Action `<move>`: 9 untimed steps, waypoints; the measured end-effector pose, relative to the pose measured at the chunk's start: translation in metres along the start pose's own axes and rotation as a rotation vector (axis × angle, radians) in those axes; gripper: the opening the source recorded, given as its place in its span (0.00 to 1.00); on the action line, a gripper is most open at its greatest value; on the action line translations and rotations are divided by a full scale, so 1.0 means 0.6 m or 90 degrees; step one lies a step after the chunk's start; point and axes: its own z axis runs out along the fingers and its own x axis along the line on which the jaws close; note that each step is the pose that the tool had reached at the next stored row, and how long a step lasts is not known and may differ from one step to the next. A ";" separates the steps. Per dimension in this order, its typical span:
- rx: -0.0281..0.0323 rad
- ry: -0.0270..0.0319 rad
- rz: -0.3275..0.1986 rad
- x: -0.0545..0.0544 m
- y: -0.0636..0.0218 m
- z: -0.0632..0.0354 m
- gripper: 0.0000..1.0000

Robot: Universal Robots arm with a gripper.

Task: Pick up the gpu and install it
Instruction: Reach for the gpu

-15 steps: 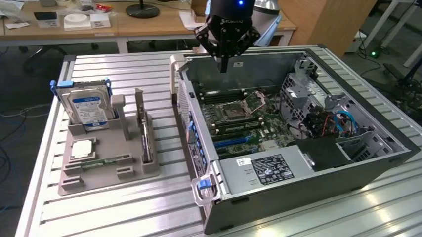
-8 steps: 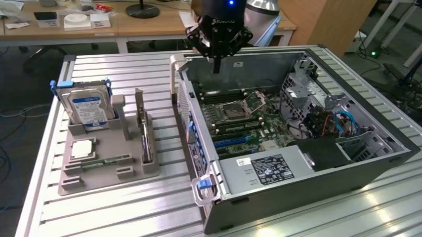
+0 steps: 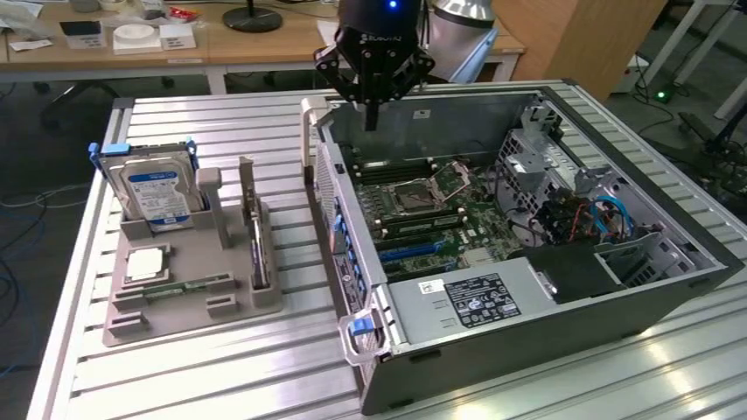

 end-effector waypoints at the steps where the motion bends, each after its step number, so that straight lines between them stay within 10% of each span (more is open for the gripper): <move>1: 0.0000 0.0000 0.000 0.003 0.000 0.000 0.11; 9: 0.0000 -0.0001 0.000 0.027 -0.002 -0.001 0.11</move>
